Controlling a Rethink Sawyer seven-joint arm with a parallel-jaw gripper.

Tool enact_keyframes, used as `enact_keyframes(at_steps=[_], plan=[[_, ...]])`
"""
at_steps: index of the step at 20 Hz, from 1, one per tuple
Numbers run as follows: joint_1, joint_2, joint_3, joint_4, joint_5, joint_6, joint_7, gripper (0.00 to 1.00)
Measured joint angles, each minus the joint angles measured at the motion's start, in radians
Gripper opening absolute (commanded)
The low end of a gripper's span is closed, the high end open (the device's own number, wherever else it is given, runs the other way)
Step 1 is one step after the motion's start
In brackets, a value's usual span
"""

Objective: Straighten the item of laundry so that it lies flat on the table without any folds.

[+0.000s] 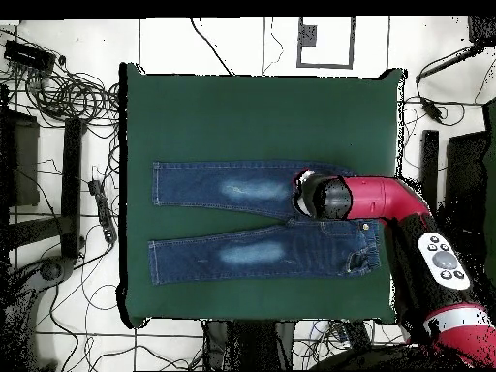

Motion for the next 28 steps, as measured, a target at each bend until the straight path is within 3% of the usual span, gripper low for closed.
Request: enact_keyframes(at_steps=[18, 28], plan=[[-0.029, -0.065, 0.009, 0.002, -0.007, 0.0, 0.0, 0.0], [-0.09, -0.038, 0.009, -0.006, -0.069, 0.0, -0.003, 0.0]])
